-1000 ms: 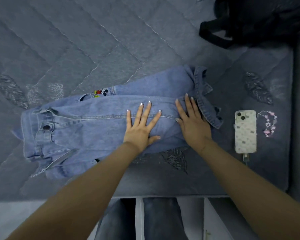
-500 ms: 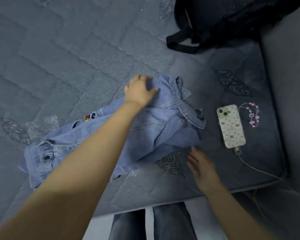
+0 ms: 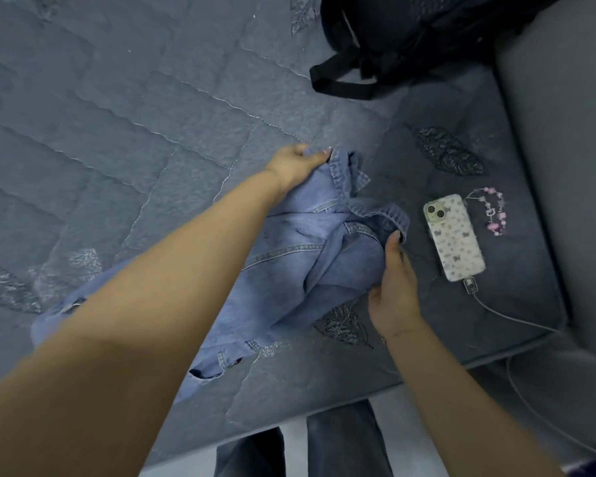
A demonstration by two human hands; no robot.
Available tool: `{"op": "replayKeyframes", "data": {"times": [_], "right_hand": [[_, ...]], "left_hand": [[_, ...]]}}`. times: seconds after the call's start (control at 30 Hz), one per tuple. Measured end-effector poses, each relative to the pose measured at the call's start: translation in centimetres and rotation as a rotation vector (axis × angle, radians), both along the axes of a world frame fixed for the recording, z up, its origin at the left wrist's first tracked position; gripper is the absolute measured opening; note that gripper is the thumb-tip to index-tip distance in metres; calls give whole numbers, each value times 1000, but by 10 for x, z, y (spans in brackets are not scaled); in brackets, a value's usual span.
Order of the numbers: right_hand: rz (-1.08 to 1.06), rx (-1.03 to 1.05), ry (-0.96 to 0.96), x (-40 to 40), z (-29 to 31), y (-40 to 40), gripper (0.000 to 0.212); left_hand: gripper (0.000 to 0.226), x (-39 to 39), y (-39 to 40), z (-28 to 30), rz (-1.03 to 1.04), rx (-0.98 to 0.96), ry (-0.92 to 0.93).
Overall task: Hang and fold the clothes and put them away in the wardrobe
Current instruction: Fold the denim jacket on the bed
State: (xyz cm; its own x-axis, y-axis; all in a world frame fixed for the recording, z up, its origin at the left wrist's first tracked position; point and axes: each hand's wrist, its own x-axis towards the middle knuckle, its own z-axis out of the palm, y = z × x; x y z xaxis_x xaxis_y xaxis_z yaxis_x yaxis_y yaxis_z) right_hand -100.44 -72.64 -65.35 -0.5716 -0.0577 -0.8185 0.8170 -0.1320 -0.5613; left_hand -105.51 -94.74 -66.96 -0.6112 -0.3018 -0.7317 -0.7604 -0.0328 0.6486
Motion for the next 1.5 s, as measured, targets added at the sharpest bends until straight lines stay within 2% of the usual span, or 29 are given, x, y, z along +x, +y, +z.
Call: {"op": "replayKeyframes", "data": {"times": [0.1,0.27,0.33,0.43,0.47,0.6,0.67,0.77,0.87,0.97,1.0,1.1,1.17,1.33,1.43,1.5], "right_hand": [[2,25,153,21,29,-10,47],[239,32,573,89,90,-35,28],[354,60,692,134,105,-50,28],[560,168,775,212,113,-75,17],[654,218,829,239,112,-84,21],[981,264,1084,340,86,-123,30],[1082,289,1108,382,60,-140,28],[1281,278,943,420,25,-152,40],[1443,210,837,420,11,-147,59],[1459,53,677,392,22,-128,57],[1448,38,682,377,28,-120,52],[1458,108,864,321,41,-106,38],[1498,166,963,279,47,-119,34],[1667,239,1290,189,38,-201,31],[1901,278,1274,166,25,-273,51],[2050,229,1124,171,15,-307,61]], "left_hand": [[23,26,-23,25,32,134,169],[18,131,-94,77,-40,232,341],[20,189,-125,89,-50,232,324],[44,279,-166,91,57,209,260],[46,309,-177,90,106,208,250],[14,407,-203,81,330,250,239],[17,443,-207,68,426,239,188],[18,477,-202,46,503,164,76],[17,492,-187,36,595,96,11],[19,500,-156,42,778,-30,126],[19,503,-141,47,809,-118,158],[20,512,-89,55,849,-325,159],[21,514,-53,58,937,-302,109],[42,494,16,43,1160,-44,-54],[68,472,33,38,1235,66,36],[98,462,46,33,1188,29,177]]}}
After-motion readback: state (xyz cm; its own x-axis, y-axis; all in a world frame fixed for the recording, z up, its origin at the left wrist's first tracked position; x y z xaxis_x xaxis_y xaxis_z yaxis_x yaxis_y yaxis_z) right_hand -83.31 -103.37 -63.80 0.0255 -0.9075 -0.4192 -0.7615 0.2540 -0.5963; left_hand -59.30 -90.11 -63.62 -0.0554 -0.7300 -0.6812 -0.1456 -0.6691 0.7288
